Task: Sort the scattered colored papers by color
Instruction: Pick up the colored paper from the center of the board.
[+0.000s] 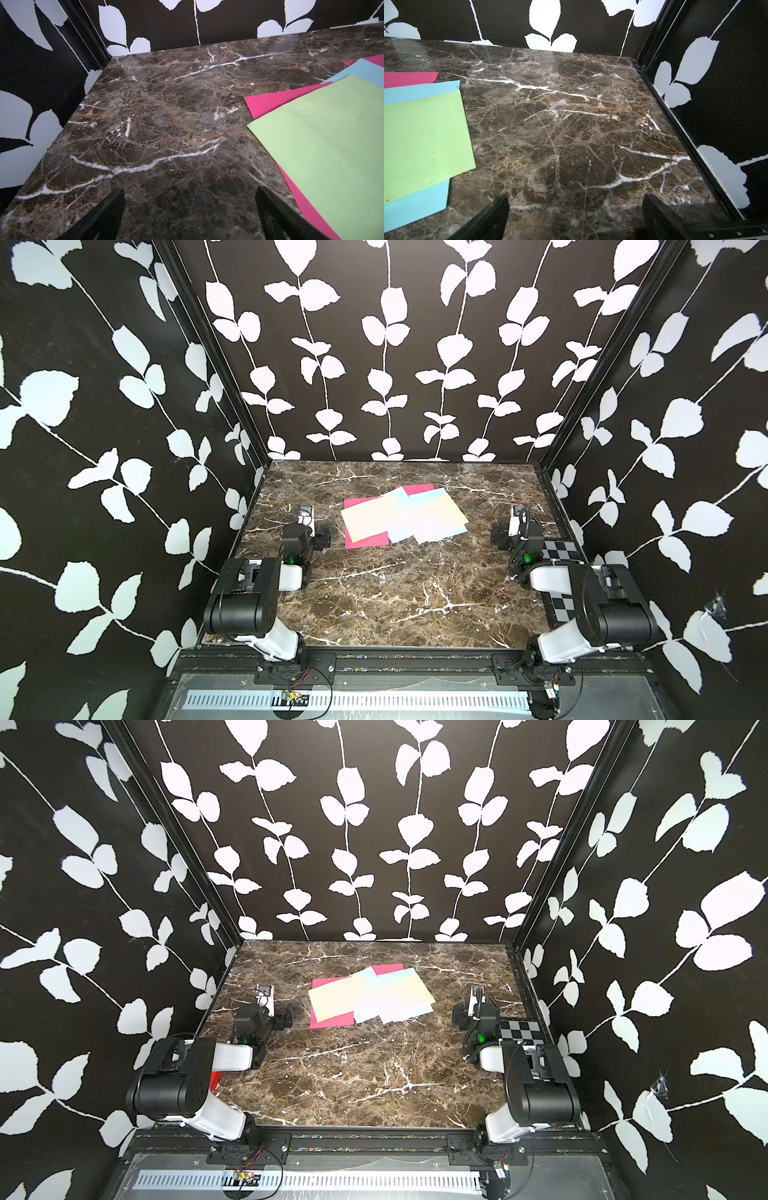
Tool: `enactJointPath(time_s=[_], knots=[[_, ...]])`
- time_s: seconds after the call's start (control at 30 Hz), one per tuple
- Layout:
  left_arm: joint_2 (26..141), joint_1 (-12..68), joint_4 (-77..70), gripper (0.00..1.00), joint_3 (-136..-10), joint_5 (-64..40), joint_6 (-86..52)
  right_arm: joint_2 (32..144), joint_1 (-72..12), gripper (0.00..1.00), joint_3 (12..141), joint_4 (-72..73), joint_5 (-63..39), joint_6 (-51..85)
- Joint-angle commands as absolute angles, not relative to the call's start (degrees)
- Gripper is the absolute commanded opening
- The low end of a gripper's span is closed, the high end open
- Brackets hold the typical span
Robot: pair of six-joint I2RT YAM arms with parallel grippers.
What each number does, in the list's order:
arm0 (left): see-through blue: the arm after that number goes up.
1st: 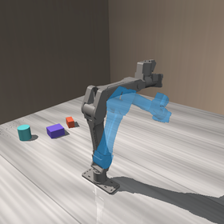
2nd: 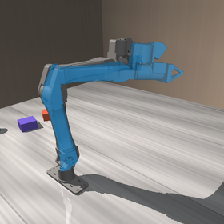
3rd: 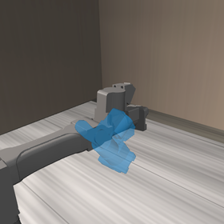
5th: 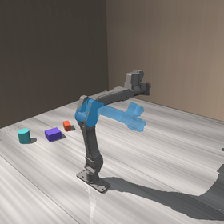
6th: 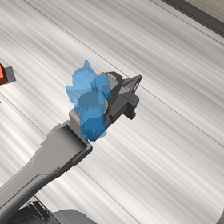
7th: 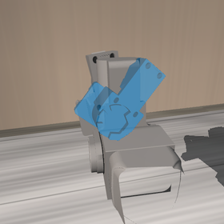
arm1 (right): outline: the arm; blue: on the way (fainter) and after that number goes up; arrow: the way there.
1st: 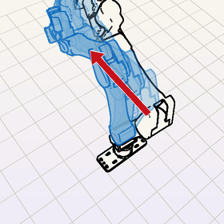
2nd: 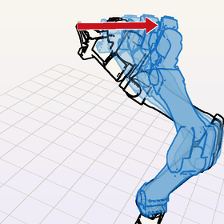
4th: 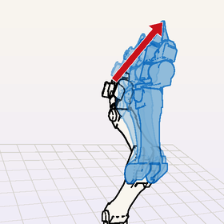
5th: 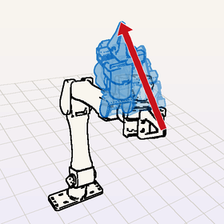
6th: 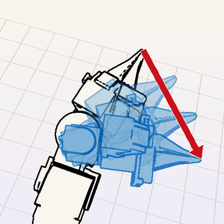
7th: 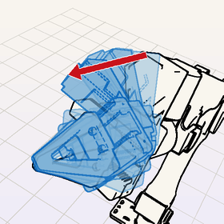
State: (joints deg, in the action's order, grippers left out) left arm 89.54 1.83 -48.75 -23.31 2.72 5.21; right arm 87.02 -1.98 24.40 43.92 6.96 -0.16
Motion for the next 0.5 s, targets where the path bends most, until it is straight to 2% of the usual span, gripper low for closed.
enactJointPath(time_s=[0.0,0.07,0.2,0.37,0.47], knots=[[82.1,2.0,-37.8,0.99,-27.6,3.6,5.7,80.6,-1.8,0.99,28.3,34.3,9.9,0.9],[76.8,2.1,-28.3,0.99,-31.2,2.7,4.7,77.1,-1.8,0.99,32.8,25.1,12.8,2.0],[70.1,2.6,-22.2,0.99,-36.1,0.0,-2.0,72.2,-3.3,0.99,42.9,10.7,13.3,4.1],[70.8,6.4,-9.8,0.99,-46.1,-3.8,-5.1,71.7,-11.0,0.99,55.8,-3.5,17.2,4.3],[72.2,7.6,-4.1,0.99,-50.1,-7.9,-8.8,73.7,-15.6,0.99,61.5,-9.0,15.4,7.9]])
